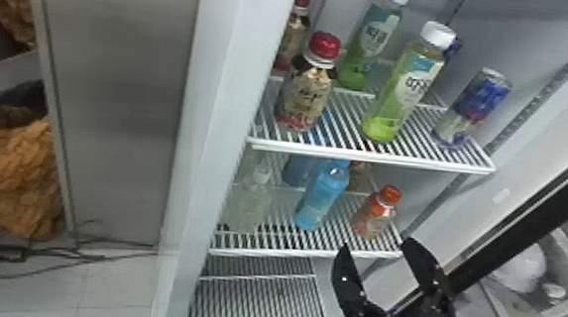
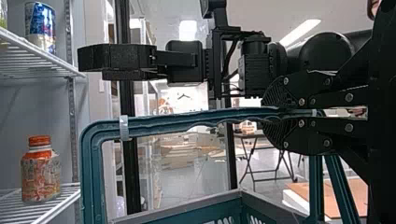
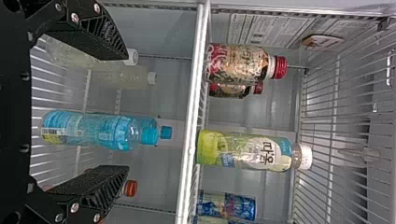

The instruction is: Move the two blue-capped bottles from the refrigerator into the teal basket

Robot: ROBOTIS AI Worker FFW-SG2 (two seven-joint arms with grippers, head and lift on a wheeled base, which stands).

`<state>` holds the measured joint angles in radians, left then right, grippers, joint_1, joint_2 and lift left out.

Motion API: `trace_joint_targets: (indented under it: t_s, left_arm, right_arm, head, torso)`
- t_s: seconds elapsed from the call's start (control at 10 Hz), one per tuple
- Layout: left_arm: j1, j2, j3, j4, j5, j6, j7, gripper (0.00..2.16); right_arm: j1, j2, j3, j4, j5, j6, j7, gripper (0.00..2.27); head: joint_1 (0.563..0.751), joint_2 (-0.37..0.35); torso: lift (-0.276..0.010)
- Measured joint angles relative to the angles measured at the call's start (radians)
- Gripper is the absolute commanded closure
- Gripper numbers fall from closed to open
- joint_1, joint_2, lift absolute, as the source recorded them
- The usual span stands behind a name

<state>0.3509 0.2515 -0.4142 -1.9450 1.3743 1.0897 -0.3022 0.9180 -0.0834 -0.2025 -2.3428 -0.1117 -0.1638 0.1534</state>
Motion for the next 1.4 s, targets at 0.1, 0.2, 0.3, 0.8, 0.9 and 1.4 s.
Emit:
trace_joint_targets:
  t_s: [0.1,0.2,0.3,0.8,0.9,1.4]
  left_arm:
    - [-0.001,0.0,0.0,0.0,0.0,0.0,0.0,1.09]
    - [-0.002,0.0,0.0,0.0,0.0,0.0,0.0,1.09]
    - [-0.004,0.0,0.0,0.0,0.001,0.0,0.0,1.09]
    - [-0.007,0.0,0.0,0.0,0.003,0.0,0.002,1.09]
    - [-0.007,0.0,0.0,0.0,0.004,0.0,0.002,1.09]
    - [-0.007,0.0,0.0,0.0,0.006,-0.003,0.001,1.09]
  right_arm:
    - [-0.001,0.001,0.0,0.0,0.001,-0.001,0.0,0.19]
    - [-0.002,0.002,0.0,0.0,0.002,-0.001,0.0,0.19]
    - [-0.002,0.002,-0.001,0.0,0.003,-0.001,0.0,0.19]
    - [-0.023,0.002,-0.006,0.04,0.012,-0.001,0.0,0.18]
    - [-0.04,0.002,-0.008,0.064,0.018,-0.001,0.0,0.18]
    - [-0.18,-0.016,-0.013,0.252,0.061,-0.01,0.021,0.18]
  head:
    - [0.695,-0.35]
    - [0.695,-0.35]
    - [0.695,-0.35]
    - [0.695,-0.35]
    - [0.695,-0.35]
    - [0.695,-0.35]
  torso:
    - [-0.151]
    - [-0.151]
    - [-0.151]
    - [-0.151]
    - [-0.151]
    - [-0.151]
